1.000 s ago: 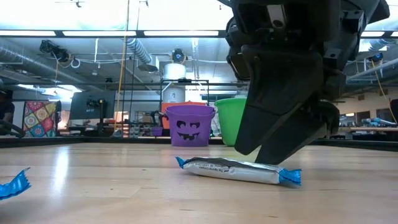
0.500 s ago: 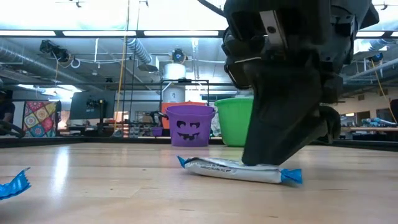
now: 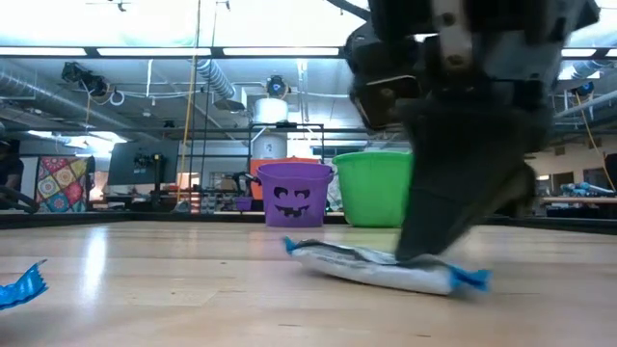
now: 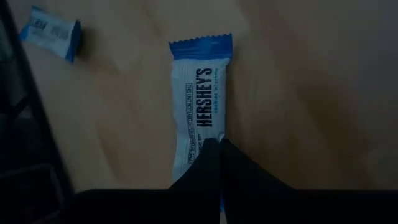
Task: Sort candy by brand, put in halloween buckets
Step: Put the white chocolate bar into the purple bucket
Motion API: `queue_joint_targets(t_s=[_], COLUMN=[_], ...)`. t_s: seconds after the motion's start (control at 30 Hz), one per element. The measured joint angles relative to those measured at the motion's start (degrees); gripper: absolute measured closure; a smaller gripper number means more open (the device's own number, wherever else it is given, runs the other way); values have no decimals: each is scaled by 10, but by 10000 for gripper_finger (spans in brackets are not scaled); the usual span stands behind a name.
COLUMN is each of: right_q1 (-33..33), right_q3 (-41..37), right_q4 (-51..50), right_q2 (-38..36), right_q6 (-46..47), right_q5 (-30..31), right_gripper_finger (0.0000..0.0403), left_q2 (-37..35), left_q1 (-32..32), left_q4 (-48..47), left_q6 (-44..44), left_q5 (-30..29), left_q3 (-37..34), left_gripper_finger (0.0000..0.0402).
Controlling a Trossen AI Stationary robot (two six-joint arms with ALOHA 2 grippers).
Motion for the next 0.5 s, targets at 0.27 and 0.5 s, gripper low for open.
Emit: queue_joint_targets(t_s=[0.27, 0.5], right_q1=[-25, -40], right_q3=[146, 296], right_q4=[-148, -413], right_q2=[2, 1], right_q6=[-100, -182], right_q5=[74, 174], right_gripper_finger=[400, 401], left_q2=[0, 0], left_q1=[0, 0], left_q4=[0, -1], left_q6=[1, 1], left_q5=[0, 0], left_q3=[0, 0], left_gripper_finger=[199, 199])
